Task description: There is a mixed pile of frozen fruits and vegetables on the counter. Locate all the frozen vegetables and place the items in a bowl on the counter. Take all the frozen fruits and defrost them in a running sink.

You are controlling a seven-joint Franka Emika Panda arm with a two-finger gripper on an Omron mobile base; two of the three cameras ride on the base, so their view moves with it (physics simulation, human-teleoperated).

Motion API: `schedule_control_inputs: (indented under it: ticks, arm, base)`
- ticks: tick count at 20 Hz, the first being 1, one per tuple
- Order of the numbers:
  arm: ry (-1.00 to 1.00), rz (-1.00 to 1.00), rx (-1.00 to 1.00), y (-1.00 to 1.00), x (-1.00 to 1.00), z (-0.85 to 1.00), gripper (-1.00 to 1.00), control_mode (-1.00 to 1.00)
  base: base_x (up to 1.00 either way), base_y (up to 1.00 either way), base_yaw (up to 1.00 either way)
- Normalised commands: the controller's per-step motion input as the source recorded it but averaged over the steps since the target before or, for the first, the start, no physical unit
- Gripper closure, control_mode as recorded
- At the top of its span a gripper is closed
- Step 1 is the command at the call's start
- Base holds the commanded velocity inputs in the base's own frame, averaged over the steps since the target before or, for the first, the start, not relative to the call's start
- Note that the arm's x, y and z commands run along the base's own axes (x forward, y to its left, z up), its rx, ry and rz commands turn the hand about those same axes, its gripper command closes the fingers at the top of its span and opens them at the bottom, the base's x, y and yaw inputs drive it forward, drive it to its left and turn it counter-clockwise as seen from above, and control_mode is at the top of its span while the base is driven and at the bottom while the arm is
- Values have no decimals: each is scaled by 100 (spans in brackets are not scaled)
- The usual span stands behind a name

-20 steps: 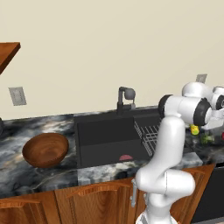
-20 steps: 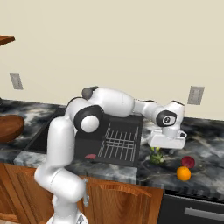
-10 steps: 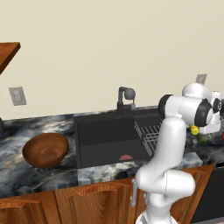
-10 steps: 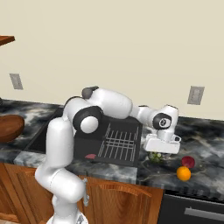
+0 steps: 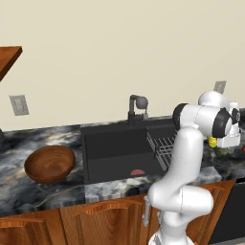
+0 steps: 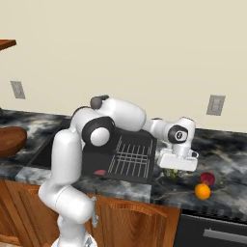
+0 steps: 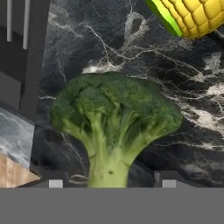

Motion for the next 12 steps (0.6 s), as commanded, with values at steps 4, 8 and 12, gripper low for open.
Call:
schedule_control_inputs:
  ticks: [4,8,12]
  arm:
    - [2,0,0,7,0,0,100,-100]
    - [3,0,0,11,-6,0,100,-100]
    - [-10,0,0,20,-32,20,100,-100]
  base:
    - [0,0,0]
    - [0,0,0]
    - [0,0,0]
